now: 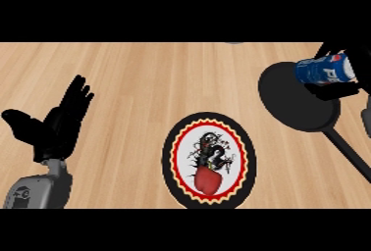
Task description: Pick the can from the plate and place it in the pan
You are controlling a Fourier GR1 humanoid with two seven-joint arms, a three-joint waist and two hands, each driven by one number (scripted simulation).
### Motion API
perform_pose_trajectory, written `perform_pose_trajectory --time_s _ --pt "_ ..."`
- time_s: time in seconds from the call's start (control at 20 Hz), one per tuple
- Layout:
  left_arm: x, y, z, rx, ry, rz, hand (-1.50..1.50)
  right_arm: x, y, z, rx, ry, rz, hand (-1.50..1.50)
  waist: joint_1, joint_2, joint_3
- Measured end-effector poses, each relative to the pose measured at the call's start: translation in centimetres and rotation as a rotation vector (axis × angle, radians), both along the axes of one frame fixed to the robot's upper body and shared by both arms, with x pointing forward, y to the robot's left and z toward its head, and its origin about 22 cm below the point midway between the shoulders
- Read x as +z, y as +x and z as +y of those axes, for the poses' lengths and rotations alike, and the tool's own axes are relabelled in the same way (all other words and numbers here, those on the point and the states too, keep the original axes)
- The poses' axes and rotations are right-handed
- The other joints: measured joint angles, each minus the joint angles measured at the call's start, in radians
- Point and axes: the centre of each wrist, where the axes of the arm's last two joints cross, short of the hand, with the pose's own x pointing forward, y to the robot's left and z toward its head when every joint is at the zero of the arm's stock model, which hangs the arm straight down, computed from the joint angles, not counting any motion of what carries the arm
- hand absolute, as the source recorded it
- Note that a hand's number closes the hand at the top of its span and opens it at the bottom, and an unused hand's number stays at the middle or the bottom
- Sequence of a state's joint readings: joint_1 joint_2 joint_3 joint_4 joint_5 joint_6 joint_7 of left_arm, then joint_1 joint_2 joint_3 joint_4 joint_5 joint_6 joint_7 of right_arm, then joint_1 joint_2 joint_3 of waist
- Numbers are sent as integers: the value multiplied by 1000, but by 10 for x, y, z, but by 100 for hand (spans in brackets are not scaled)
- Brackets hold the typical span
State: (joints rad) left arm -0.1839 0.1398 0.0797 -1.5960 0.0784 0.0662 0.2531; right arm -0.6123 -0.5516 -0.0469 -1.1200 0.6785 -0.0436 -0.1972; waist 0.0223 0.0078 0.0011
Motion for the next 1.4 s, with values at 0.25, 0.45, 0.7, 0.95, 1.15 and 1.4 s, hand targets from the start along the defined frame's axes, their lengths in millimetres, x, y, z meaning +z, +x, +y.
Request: perform_pose_trajectory --time_s 0.25,0.45,0.7,0.95,1.15,1.4 --pt "3 0 0 -14 3 -5 0 -37 21 -7 46 11 35 150 8 2 0" --pt "2 5 2 -16 0 -7 0 -62 32 -9 37 -24 73 150 12 5 0" --pt "3 8 0 -18 2 -18 0 -84 32 -21 -67 41 212 -150 20 8 1" --pt "-1 6 1 -28 -4 -15 0 -94 32 -27 -62 93 306 -150 26 11 2" --pt "3 5 4 -30 -6 -18 0 -95 27 -42 -31 203 269 -150 25 11 2" --pt "2 3 1 -26 -2 -18 0 -85 21 -67 -7 440 210 -150 17 10 3"
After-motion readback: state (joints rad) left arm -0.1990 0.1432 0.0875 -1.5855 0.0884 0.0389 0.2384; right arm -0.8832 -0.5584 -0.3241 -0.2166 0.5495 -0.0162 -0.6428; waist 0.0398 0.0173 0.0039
